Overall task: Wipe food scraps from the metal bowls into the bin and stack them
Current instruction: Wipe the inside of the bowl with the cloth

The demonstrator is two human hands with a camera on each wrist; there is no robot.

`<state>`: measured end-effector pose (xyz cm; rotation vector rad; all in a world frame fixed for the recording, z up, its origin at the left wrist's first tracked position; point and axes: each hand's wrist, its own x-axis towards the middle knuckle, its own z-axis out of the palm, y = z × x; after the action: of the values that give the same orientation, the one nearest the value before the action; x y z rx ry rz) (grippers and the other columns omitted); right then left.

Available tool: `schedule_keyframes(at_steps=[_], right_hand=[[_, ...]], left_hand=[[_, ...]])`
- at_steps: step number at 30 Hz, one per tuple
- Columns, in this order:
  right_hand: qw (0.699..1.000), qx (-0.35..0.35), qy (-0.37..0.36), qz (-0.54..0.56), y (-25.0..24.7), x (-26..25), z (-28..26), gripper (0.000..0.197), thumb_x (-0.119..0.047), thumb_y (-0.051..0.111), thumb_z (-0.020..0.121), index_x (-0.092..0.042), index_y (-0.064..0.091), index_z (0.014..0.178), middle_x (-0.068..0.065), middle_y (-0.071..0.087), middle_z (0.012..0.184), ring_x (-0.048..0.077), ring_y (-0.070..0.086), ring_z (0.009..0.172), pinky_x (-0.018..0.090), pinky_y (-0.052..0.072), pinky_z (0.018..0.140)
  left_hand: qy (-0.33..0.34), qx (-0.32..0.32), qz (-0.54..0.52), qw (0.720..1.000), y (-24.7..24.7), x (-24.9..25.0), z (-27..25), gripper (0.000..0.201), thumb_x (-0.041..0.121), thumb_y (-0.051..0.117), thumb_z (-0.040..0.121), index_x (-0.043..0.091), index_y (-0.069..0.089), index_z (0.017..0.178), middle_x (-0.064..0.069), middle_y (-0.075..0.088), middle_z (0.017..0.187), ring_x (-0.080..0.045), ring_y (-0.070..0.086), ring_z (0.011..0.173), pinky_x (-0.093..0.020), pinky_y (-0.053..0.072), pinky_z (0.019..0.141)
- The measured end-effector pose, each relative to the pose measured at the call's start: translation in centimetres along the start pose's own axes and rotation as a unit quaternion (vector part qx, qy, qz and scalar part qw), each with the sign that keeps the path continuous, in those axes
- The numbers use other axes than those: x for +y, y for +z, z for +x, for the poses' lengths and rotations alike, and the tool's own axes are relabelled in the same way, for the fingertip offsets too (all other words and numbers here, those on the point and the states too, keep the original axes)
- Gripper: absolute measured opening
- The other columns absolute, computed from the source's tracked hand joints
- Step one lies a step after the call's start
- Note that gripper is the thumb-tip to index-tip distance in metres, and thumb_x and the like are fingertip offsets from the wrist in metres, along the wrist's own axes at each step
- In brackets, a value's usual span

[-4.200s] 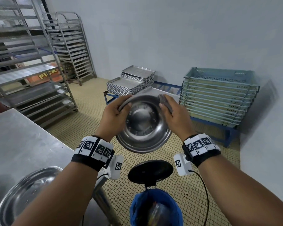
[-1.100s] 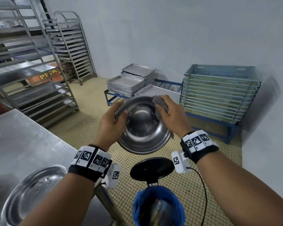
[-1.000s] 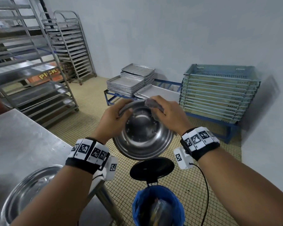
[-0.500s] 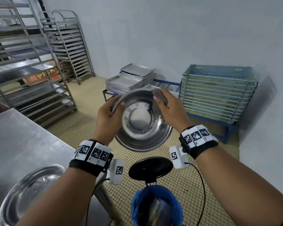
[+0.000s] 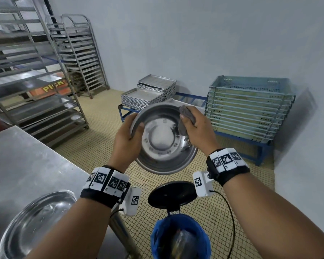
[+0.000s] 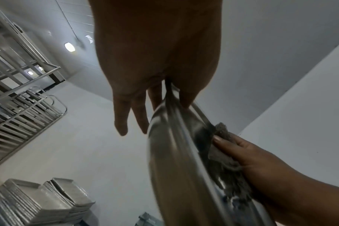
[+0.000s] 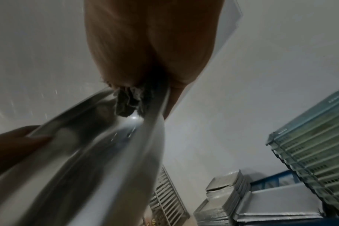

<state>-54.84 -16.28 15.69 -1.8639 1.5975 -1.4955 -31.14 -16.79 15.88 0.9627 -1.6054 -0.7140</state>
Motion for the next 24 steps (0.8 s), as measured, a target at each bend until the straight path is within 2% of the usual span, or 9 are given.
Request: schedule_keyframes(at_steps=[2, 5, 7, 10, 12, 14, 16, 19, 24], right_hand=[[0.999, -0.021, -0.033, -0.021, -0.6, -0.5, 0.4, 0.028, -0.031, 0.055, 0.104, -0.027, 0.059, 0.131, -0.014, 0.068, 0.094, 0.003, 0.067, 0.079, 0.028, 0.060, 0.070], [0.996, -0.040, -0.066, -0.052, -0.5, -1.5, 1.0, 0.028, -0.034, 0.056, 0.103, -0.029, 0.061, 0.130, -0.008, 0.070, 0.092, 0.009, 0.068, 0.076, 0.037, 0.061, 0.071], [0.996, -0.024, -0.067, -0.045, -0.1, -1.8, 1.0, 0.029, -0.037, 0.055, 0.103, -0.030, 0.059, 0.131, -0.011, 0.069, 0.090, 0.007, 0.069, 0.077, 0.035, 0.061, 0.070], [0.999, 0.035, -0.021, 0.008, 1.0, -1.6, 0.2, 0.033, -0.037, 0.052, 0.105, -0.028, 0.057, 0.136, -0.016, 0.067, 0.098, -0.002, 0.066, 0.085, 0.017, 0.056, 0.071], [0.998, 0.066, 0.011, 0.009, 2.0, -1.1, -0.7, 0.034, -0.035, 0.052, 0.106, -0.025, 0.056, 0.138, -0.015, 0.066, 0.101, -0.004, 0.064, 0.087, 0.011, 0.052, 0.069], [0.998, 0.062, 0.005, -0.020, 2.5, -1.1, -1.0, 0.034, -0.034, 0.052, 0.105, -0.025, 0.055, 0.138, -0.008, 0.069, 0.101, 0.004, 0.068, 0.085, 0.020, 0.057, 0.069], [0.997, 0.015, -0.026, -0.066, 2.2, -1.8, -0.1, 0.035, -0.035, 0.053, 0.105, -0.030, 0.054, 0.140, -0.002, 0.072, 0.099, 0.011, 0.070, 0.079, 0.029, 0.061, 0.068], [0.989, -0.036, -0.079, -0.116, 1.4, -2.8, 1.3, 0.036, -0.035, 0.055, 0.104, -0.031, 0.054, 0.140, -0.007, 0.071, 0.098, 0.005, 0.068, 0.077, 0.024, 0.059, 0.067], [0.999, 0.018, 0.031, -0.018, 3.2, -1.9, -1.1, 0.038, -0.035, 0.051, 0.106, -0.033, 0.048, 0.144, -0.022, 0.060, 0.103, 0.004, 0.066, 0.090, 0.023, 0.059, 0.072]], left_hand=[[0.009, -0.059, 0.030, 0.998, -0.6, 0.4, 0.8, 0.020, 0.023, 0.060, 0.106, 0.039, 0.065, 0.117, 0.007, 0.074, 0.098, -0.014, 0.073, 0.087, -0.032, 0.058, 0.073], [-0.006, -0.114, 0.009, 0.993, -1.3, 1.4, 2.1, 0.018, 0.019, 0.061, 0.106, 0.027, 0.070, 0.120, -0.001, 0.075, 0.098, -0.020, 0.074, 0.084, -0.031, 0.058, 0.072], [-0.014, -0.096, -0.044, 0.994, -1.6, 1.7, 2.5, 0.021, 0.017, 0.060, 0.106, 0.024, 0.073, 0.120, -0.002, 0.077, 0.099, -0.021, 0.076, 0.086, -0.030, 0.059, 0.073], [-0.026, -0.022, -0.101, 0.994, -1.9, 1.6, 2.4, 0.027, 0.015, 0.059, 0.107, 0.034, 0.076, 0.111, 0.002, 0.079, 0.094, -0.017, 0.074, 0.082, -0.032, 0.060, 0.072], [-0.033, 0.007, -0.112, 0.993, -2.1, 1.3, 2.1, 0.026, 0.015, 0.057, 0.108, 0.034, 0.074, 0.111, 0.003, 0.079, 0.093, -0.014, 0.073, 0.080, -0.031, 0.060, 0.071], [-0.028, -0.002, -0.080, 0.996, -2.2, 0.8, 1.7, 0.023, 0.018, 0.057, 0.108, 0.035, 0.072, 0.112, 0.005, 0.078, 0.094, -0.011, 0.073, 0.082, -0.030, 0.059, 0.070], [-0.027, -0.041, -0.039, 0.998, -2.2, -0.1, 1.5, 0.020, 0.023, 0.058, 0.108, 0.032, 0.072, 0.119, 0.002, 0.077, 0.101, -0.018, 0.074, 0.092, -0.042, 0.062, 0.079], [-0.028, -0.066, -0.044, 0.996, -2.7, -0.5, 1.7, 0.022, 0.025, 0.060, 0.107, 0.025, 0.071, 0.126, -0.001, 0.078, 0.105, -0.025, 0.075, 0.098, -0.049, 0.062, 0.088], [-0.029, 0.000, -0.097, 0.995, -3.6, -0.4, 2.0, 0.017, 0.019, 0.060, 0.107, 0.029, 0.074, 0.109, 0.005, 0.078, 0.090, -0.010, 0.072, 0.078, -0.025, 0.057, 0.068]])
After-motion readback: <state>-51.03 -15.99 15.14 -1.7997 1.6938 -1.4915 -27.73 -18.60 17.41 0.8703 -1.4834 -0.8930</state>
